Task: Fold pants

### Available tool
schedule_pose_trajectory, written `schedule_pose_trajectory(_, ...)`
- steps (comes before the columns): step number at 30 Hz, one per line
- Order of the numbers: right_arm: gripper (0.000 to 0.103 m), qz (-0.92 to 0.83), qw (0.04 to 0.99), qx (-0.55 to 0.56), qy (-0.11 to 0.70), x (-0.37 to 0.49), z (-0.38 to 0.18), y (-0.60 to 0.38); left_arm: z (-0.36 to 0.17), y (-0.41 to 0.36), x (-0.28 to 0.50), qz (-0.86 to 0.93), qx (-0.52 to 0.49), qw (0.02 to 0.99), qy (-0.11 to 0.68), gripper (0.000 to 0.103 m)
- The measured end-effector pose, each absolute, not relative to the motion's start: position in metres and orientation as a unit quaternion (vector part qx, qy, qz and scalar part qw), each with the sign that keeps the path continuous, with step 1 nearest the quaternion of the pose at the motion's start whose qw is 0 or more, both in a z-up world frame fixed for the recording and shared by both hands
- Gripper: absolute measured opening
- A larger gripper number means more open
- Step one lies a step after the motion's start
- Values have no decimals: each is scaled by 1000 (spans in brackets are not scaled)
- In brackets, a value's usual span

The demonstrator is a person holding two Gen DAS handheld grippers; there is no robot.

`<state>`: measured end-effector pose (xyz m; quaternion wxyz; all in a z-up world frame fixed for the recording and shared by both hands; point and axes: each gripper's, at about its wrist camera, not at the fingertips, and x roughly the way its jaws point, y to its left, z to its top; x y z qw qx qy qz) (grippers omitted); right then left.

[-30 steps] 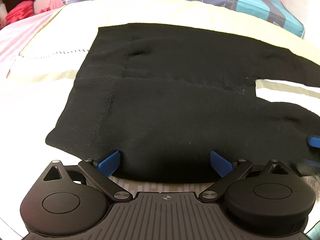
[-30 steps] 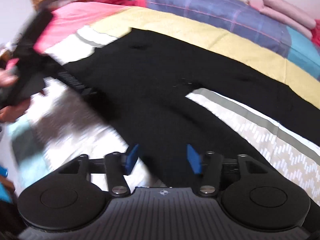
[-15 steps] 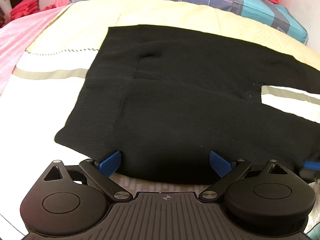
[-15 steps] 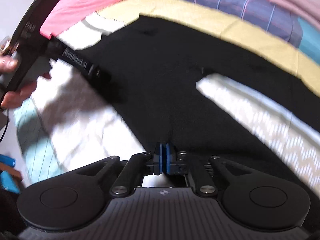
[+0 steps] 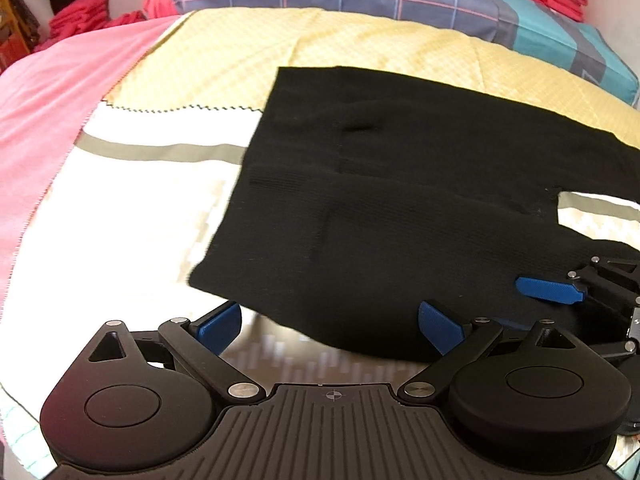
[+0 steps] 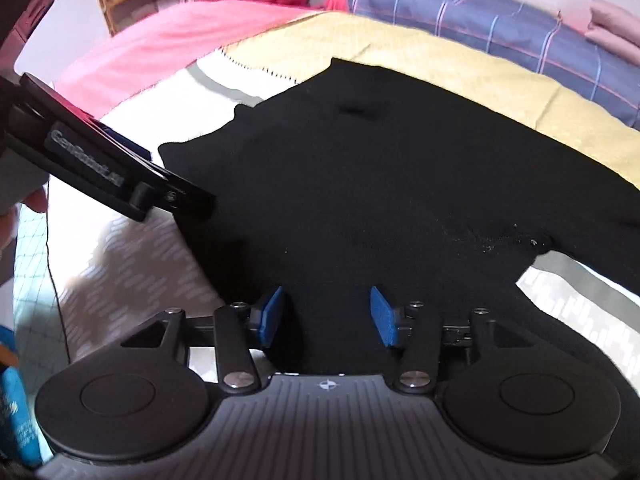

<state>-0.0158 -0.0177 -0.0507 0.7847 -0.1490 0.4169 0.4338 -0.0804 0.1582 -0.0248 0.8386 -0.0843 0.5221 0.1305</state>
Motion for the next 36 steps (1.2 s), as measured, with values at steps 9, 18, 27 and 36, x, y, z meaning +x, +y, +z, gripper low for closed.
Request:
schedule_pose_trajectory(9, 23, 494, 748, -207, 391, -48, -24, -9, -15, 172, -96, 151, -93, 839, 514, 103)
schedule_pose_trajectory(18, 68, 480, 771, -180, 379, -25, -35, 30, -9, 182, -112, 171, -93, 837, 512, 103)
schedule_pose_trajectory(27, 11, 521, 745, -269, 319, -84, -46, 47, -6, 197, -129, 192, -103, 833, 508, 103)
schedule_pose_trajectory(36, 70, 482, 786, -166, 349, -37, -34, 33, 3, 204, -140, 213, -104, 836, 496, 103)
